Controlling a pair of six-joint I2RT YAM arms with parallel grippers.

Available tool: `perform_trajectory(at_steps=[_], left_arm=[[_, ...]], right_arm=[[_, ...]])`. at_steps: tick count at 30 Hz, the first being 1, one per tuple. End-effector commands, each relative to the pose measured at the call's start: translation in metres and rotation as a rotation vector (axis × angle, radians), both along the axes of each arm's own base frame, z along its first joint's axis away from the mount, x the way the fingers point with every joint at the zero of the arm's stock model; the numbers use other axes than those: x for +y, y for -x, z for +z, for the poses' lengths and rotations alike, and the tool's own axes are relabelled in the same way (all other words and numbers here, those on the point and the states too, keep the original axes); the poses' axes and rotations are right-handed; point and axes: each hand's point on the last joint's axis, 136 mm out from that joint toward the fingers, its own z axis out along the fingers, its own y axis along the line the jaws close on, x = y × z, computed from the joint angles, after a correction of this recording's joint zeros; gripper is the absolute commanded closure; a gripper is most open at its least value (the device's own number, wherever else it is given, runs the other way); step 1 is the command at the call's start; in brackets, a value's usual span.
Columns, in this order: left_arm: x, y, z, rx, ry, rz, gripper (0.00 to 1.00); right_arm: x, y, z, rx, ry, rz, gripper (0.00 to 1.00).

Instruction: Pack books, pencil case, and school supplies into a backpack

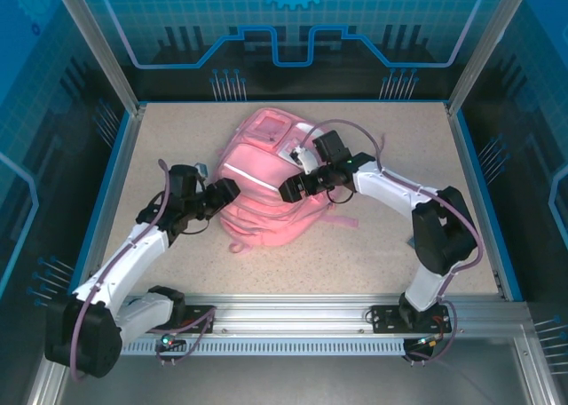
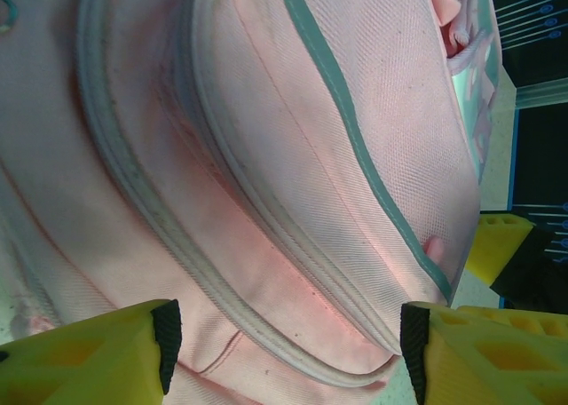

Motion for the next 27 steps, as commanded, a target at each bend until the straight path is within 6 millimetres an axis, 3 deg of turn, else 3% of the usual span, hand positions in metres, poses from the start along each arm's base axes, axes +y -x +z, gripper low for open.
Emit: perform_trajectory(at_steps=[1, 5, 7, 12, 19, 27], left_arm=[[-0.011, -0.006, 0.008, -0.021, 0.034, -0.022, 0.32], [-0.014, -0.008, 0.007, -0.018, 0.033, -0.032, 0.33], [-0.014, -0.008, 0.008, -0.021, 0.029, -0.034, 0.33], [-0.013, -0.007, 0.01, -0.027, 0.029, -0.034, 0.33], [-0.011, -0.004, 0.013, -0.033, 0.021, -0.03, 0.33], [-0.011, -0.004, 0.012, -0.029, 0.02, -0.029, 0.33]], right_arm=[[0.008, 0.037, 0.012, 0.014, -0.04, 0.112, 0.17], [0.003, 0.057, 0.009, 0.026, -0.016, 0.131, 0.22], [0.0, 0.062, 0.004, 0.015, 0.017, 0.135, 0.29], [-0.009, 0.048, -0.005, -0.057, 0.136, 0.08, 0.5], [-0.012, 0.023, -0.008, -0.209, 0.306, 0.009, 0.46], [0.004, 0.019, -0.01, -0.287, 0.365, 0.032, 0.51]])
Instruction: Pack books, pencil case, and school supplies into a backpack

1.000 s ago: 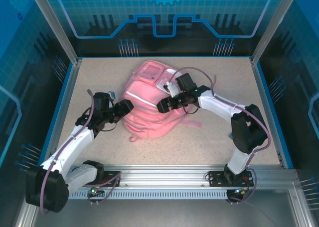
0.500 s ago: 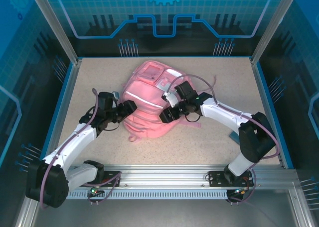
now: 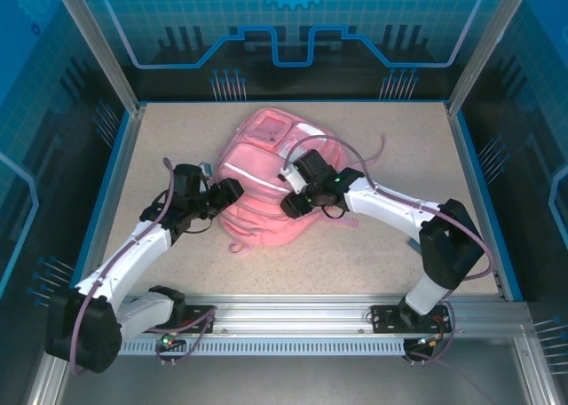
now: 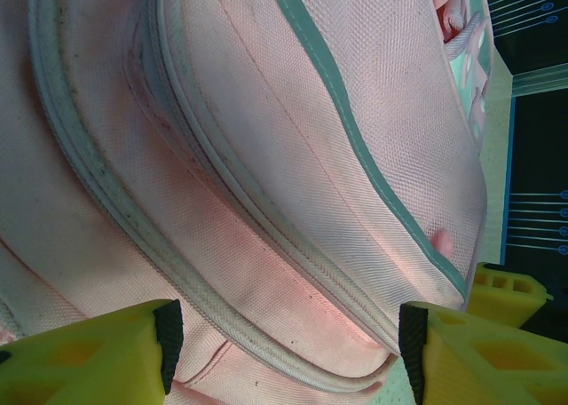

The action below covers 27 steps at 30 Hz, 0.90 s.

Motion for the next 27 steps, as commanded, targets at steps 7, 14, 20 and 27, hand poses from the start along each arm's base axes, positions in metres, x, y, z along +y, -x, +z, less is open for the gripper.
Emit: perform_trajectory(at_steps=[7, 14, 20, 27], left_arm=[[-0.009, -0.006, 0.02, -0.032, 0.048, -0.015, 0.36], [-0.037, -0.02, 0.021, -0.038, 0.114, -0.057, 0.44], [-0.057, -0.032, 0.006, -0.007, 0.115, -0.056, 0.52], [-0.076, -0.041, -0.004, 0.004, 0.121, -0.051, 0.77]], right_arm=[[0.009, -0.013, -0.001, -0.079, 0.063, -0.007, 0.81], [0.014, 0.008, 0.02, -0.04, -0.034, 0.037, 1.0], [0.016, 0.021, 0.023, 0.021, -0.068, 0.048, 1.0], [0.026, 0.042, 0.026, 0.053, -0.072, 0.056, 1.0]])
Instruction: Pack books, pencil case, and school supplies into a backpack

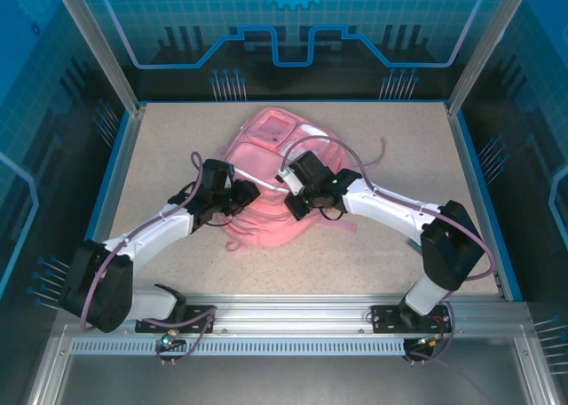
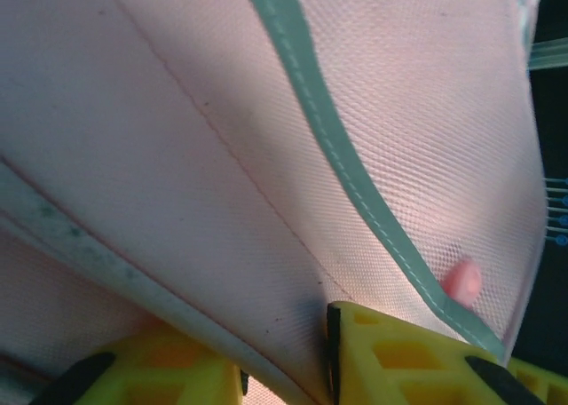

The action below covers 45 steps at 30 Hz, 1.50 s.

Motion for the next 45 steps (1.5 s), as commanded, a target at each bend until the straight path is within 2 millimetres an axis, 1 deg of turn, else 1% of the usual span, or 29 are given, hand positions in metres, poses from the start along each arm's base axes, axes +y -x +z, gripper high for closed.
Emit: perform_trajectory(at_steps=[1, 6, 9, 11, 13, 17, 20, 22, 25, 28, 31, 33, 36, 37, 38, 41, 42, 43, 45], left_arm=[[-0.023, -0.019, 0.027, -0.099, 0.058, -0.009, 0.81], [-0.028, -0.02, 0.027, -0.106, 0.072, 0.019, 0.91], [-0.027, -0.021, 0.028, -0.115, 0.067, 0.048, 1.0], [-0.022, -0.021, 0.026, -0.116, 0.055, 0.076, 1.0], [-0.014, -0.02, 0.026, -0.124, 0.035, 0.108, 1.0], [0.003, -0.017, 0.027, -0.14, -0.014, 0.167, 1.0], [0.008, -0.017, 0.028, -0.145, -0.029, 0.192, 1.0], [0.009, -0.019, 0.028, -0.146, -0.025, 0.204, 1.0], [0.009, -0.021, 0.026, -0.142, -0.009, 0.228, 1.0], [0.01, -0.022, 0.024, -0.141, 0.008, 0.264, 1.0], [0.009, -0.021, 0.023, -0.149, 0.019, 0.299, 1.0], [0.007, -0.02, 0.024, -0.155, 0.025, 0.309, 1.0], [0.005, -0.02, 0.025, -0.162, 0.036, 0.31, 1.0], [0.005, -0.021, 0.026, -0.164, 0.036, 0.308, 1.0], [0.004, -0.021, 0.028, -0.17, 0.034, 0.305, 1.0], [0.006, -0.019, 0.03, -0.181, 0.017, 0.29, 1.0], [0.006, -0.017, 0.031, -0.182, 0.007, 0.278, 1.0], [0.007, -0.016, 0.032, -0.183, -0.005, 0.266, 0.97], [0.007, -0.01, 0.033, -0.178, -0.04, 0.23, 0.81]], right_arm=[[0.024, 0.035, 0.019, 0.043, -0.075, 0.074, 1.0], [0.044, 0.049, 0.012, 0.059, -0.075, 0.08, 1.0], [0.053, 0.051, 0.005, 0.035, -0.033, 0.067, 1.0], [0.055, 0.05, 0.001, 0.014, -0.001, 0.057, 1.0], [0.048, 0.046, -0.005, -0.014, 0.054, 0.032, 1.0], [0.023, 0.042, -0.014, -0.046, 0.137, -0.013, 1.0], [0.009, 0.044, -0.012, -0.056, 0.147, -0.03, 1.0], [0.008, 0.048, -0.008, -0.054, 0.127, -0.022, 1.0], [0.019, 0.057, -0.003, -0.043, 0.096, 0.009, 1.0], [0.042, 0.067, -0.001, -0.022, 0.058, 0.037, 1.0], [0.069, 0.075, 0.001, 0.013, -0.016, 0.067, 1.0], [0.078, 0.075, 0.003, 0.027, -0.047, 0.059, 1.0], [0.086, 0.077, 0.011, 0.043, -0.122, 0.057, 1.0], [0.084, 0.076, 0.012, 0.052, -0.134, 0.047, 0.96], [0.079, 0.073, 0.014, 0.058, -0.141, 0.018, 0.87], [0.052, 0.058, 0.021, 0.046, -0.154, -0.094, 0.54], [0.044, 0.056, 0.026, 0.044, -0.169, -0.121, 0.49], [0.035, 0.054, 0.03, 0.042, -0.185, -0.145, 0.46], [0.019, 0.051, 0.039, 0.042, -0.225, -0.196, 0.41]])
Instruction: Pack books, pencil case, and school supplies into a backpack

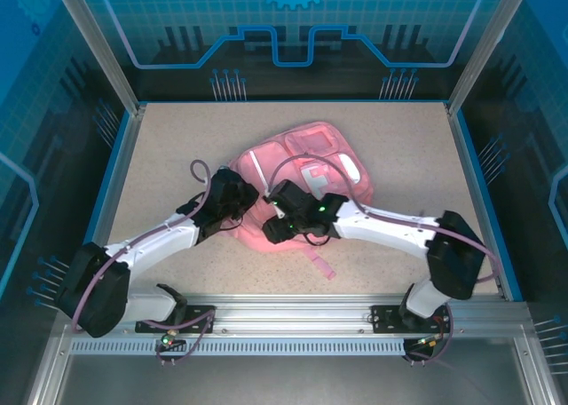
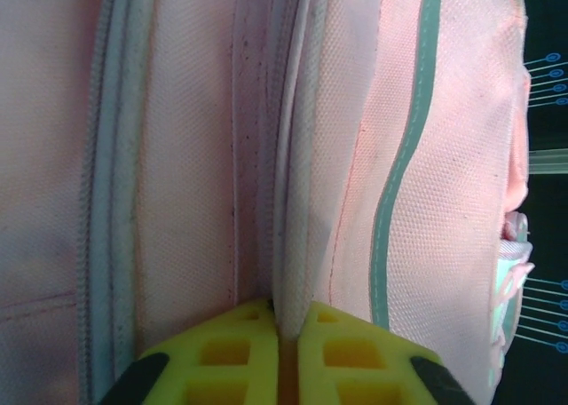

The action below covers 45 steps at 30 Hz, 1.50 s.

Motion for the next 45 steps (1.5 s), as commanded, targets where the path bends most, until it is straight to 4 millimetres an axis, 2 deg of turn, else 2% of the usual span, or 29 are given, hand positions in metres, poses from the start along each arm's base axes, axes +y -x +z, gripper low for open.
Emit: perform_trajectory(at_steps=[1, 5, 8, 12, 17, 22, 28, 40, 43, 45], left_arm=[[0.001, 0.0, 0.027, -0.074, -0.021, -0.022, 0.77], [0.003, 0.018, 0.027, -0.047, -0.102, -0.122, 0.61], [0.002, 0.034, 0.027, -0.021, -0.167, -0.202, 0.56], [-0.014, 0.058, 0.029, -0.03, -0.235, -0.35, 0.55], [-0.036, 0.079, 0.027, -0.065, -0.319, -0.484, 0.56], [-0.067, 0.087, 0.021, -0.092, -0.337, -0.589, 0.58], [-0.083, 0.084, 0.011, -0.084, -0.337, -0.62, 0.62], [-0.088, 0.073, -0.008, -0.054, -0.379, -0.6, 0.71], [-0.085, 0.07, -0.013, -0.043, -0.406, -0.585, 0.73], [-0.08, 0.068, -0.017, -0.034, -0.435, -0.57, 0.78]], right_arm=[[-0.018, -0.01, 0.033, -0.006, -0.139, -0.103, 0.4], [-0.05, -0.022, 0.037, 0.054, -0.213, -0.265, 0.34], [-0.075, -0.032, 0.034, 0.115, -0.249, -0.404, 0.32], [-0.11, -0.042, 0.019, 0.234, -0.288, -0.608, 0.3], [-0.132, -0.049, 0.006, 0.301, -0.336, -0.724, 0.3], [-0.136, -0.063, 0.004, 0.297, -0.35, -0.738, 0.34], [-0.138, -0.086, -0.002, 0.282, -0.334, -0.749, 0.42], [-0.137, -0.103, -0.008, 0.287, -0.319, -0.749, 0.53], [-0.139, -0.105, -0.013, 0.291, -0.314, -0.759, 0.54], [-0.139, -0.107, -0.015, 0.29, -0.309, -0.763, 0.55]])
